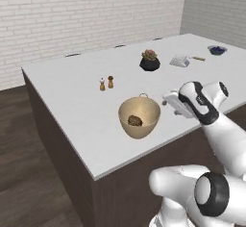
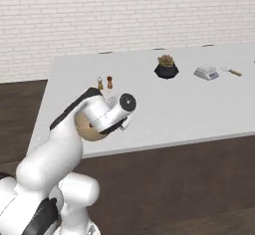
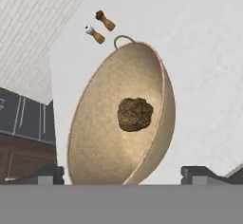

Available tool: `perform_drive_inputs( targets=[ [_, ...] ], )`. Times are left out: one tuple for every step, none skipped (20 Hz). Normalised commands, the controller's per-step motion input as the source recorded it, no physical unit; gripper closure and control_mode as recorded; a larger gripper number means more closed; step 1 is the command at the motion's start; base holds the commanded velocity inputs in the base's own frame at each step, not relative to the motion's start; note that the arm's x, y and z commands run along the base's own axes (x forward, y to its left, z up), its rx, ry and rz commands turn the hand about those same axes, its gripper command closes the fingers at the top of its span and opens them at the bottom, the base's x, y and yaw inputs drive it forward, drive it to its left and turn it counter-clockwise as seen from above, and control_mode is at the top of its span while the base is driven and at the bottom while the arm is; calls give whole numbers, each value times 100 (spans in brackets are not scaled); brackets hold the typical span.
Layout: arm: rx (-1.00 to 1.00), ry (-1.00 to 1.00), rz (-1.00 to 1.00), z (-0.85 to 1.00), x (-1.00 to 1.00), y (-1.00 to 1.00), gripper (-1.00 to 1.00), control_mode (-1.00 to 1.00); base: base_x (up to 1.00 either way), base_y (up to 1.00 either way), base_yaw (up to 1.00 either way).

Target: Open the cabinet, pick up the bread from the cabinet and place it in the basket. Then move the basket to the dining counter.

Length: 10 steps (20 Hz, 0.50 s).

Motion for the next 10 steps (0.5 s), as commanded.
perform_drive_inputs(
  targets=[
    [0,-36,10,94,-100,0,-100,-100,0,0,0],
    [0,-31,9,92,-100,0,-100,-100,0,0,0],
    [0,-26,9,100,-100,0,-100,-100,0,0,0],
    [0,-17,9,100,-100,0,-100,-100,0,0,0],
    [0,-14,9,100,-100,0,-100,-100,0,0,0],
    [0,-11,9,100,-100,0,-100,-100,0,0,0],
    [0,-10,10,100,-100,0,-100,-100,0,0,0],
    [0,-7,11,100,-100,0,-100,-100,0,0,0],
    [0,-7,12,100,-100,0,-100,-100,0,0,0],
    [0,-7,12,100,-100,0,-100,-100,0,0,0]
  ],
)
